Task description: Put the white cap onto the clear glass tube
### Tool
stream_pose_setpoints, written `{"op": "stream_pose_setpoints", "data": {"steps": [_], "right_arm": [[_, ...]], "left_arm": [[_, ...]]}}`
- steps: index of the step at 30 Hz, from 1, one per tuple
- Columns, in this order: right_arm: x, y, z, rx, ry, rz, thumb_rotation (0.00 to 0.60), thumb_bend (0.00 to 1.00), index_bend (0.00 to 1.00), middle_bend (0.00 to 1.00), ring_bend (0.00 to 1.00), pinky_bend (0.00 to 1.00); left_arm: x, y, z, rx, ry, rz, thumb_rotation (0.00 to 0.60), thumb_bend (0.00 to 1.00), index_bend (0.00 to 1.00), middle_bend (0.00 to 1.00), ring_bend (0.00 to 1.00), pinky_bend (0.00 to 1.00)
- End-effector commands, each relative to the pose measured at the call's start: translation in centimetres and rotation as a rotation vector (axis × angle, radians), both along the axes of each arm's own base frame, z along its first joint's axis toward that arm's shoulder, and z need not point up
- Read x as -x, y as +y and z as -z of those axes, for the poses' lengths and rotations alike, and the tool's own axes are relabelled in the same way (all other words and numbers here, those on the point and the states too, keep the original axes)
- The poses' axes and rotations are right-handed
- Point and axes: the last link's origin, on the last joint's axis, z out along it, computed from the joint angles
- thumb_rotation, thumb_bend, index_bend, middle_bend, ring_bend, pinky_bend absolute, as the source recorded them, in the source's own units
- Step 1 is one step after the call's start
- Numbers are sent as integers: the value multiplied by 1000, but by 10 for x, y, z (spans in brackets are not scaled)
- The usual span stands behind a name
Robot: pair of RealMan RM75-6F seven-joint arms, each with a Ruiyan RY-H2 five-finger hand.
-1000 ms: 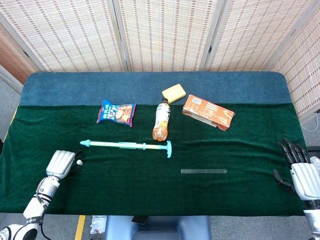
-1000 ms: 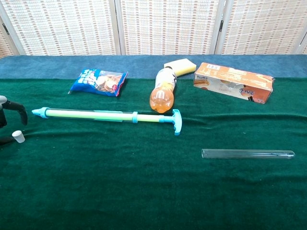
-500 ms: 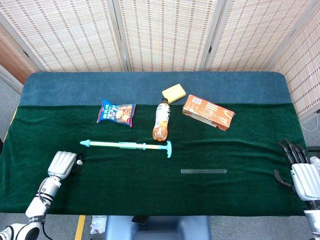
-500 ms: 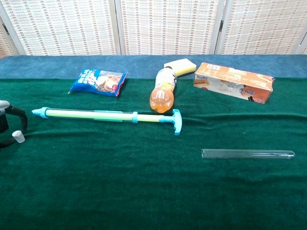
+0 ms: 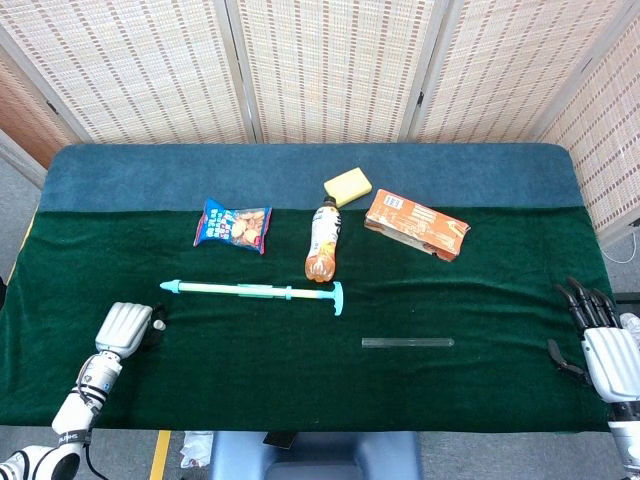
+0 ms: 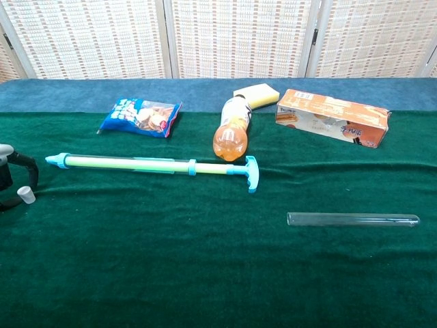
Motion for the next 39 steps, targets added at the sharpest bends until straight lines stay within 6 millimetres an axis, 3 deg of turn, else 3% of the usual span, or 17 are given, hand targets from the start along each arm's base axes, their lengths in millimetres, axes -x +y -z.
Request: {"op": "stream_pose_setpoints", "data": {"steps": [1,19,29,35,39], "right_arm": [[0,0,0,0,1,0,600,493,27,38,65,0],[-1,0,1,-2,5,6,600,493,27,38,66,0],[-2,0,1,-3,7,6,600,493,27,38,71,0],[-6,-1,-1,-16,17,-1,600,493,27,53,89,0],[-21,-5,1,-77,29,-5,600,493,29,108,139,11]], "left_arm": [[1,0,0,0,3,-1,600,422,472,1000,903,907],[4,3,-1,-4,0,-12,600,428,492,1000,899,907],[4,4,0,-10,-10,-15,600,490,532,1000,902,907],[1,5,-12,-47,-94,-29,600,529,549,1000,908,906],[-9,2,-28,-57,-203,-30,600,532,552,1000,910,907]]}}
